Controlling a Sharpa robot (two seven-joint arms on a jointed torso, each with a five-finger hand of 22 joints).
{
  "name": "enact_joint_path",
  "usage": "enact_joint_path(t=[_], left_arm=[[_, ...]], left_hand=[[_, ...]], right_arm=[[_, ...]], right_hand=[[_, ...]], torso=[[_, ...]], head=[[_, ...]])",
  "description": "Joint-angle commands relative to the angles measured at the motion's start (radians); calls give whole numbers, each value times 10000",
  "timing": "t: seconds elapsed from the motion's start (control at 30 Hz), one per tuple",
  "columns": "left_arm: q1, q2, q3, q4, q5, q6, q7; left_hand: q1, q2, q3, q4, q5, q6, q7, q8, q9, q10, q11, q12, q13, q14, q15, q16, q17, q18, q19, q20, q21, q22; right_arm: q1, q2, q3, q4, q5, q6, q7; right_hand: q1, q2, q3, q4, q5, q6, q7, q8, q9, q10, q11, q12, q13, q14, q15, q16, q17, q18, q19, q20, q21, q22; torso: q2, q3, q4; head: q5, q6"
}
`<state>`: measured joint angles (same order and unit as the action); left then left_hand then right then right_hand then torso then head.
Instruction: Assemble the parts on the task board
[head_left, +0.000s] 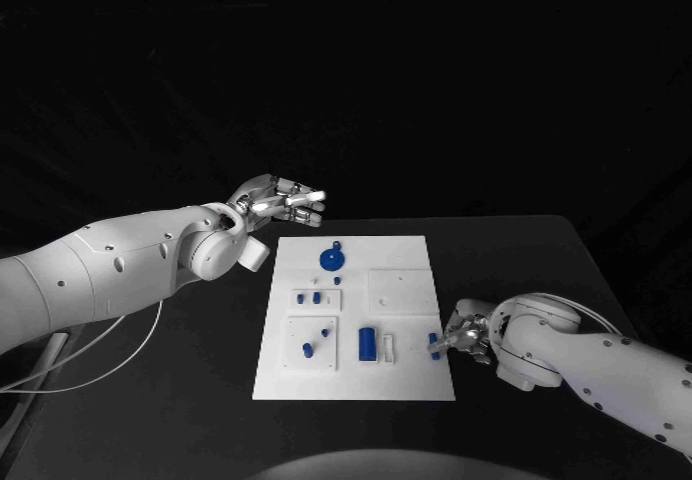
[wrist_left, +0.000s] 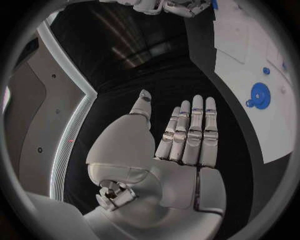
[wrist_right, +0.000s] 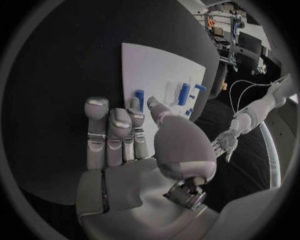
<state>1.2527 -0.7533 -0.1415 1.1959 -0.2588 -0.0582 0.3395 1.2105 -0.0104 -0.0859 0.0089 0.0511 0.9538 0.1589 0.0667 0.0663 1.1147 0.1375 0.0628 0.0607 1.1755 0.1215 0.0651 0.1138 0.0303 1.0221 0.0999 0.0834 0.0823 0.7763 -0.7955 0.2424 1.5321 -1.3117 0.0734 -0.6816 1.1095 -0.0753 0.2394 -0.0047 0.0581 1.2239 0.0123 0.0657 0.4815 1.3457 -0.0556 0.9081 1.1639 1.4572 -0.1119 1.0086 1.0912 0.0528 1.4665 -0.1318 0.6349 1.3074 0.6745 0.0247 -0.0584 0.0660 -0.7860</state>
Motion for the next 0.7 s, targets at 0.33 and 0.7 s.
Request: enact_joint_path(t=[0.33, 0.7], left_arm=[[-1, -18, 5, 70, 41, 110, 52], [0, -42, 5, 74, 75, 151, -12]], left_hand=[[-51, 14, 2, 21, 15, -16, 52, -11, -4, -38, 4, -13, 8, -4, -40, -21, 4, 55, 73, 25, 59, 12], [-66, -28, 39, 85, 13, -58, 60, -4, -1, -63, 11, -13, 8, -21, -33, -21, 1, 60, 57, 36, 54, 8]], right_arm=[[-90, 343, -169, -313, -1456, -51, -339], [-128, 702, -483, -698, -2493, -320, -354]], right_hand=[[65, -484, 105, 318, -97, 103, 12, -5, 139, 9, -43, 3, 25, 4, -3, 5, 12, -58, 458, -39, 38, 700], [256, -823, 388, 481, -99, -598, 281, -48, -288, -140, 104, -123, 70, -10, 68, -113, 0, -44, 424, -2, -104, 678]], torso=[[-2, -2, -14], [2, 3, -3]], head=[[79, -67], [104, -97]])
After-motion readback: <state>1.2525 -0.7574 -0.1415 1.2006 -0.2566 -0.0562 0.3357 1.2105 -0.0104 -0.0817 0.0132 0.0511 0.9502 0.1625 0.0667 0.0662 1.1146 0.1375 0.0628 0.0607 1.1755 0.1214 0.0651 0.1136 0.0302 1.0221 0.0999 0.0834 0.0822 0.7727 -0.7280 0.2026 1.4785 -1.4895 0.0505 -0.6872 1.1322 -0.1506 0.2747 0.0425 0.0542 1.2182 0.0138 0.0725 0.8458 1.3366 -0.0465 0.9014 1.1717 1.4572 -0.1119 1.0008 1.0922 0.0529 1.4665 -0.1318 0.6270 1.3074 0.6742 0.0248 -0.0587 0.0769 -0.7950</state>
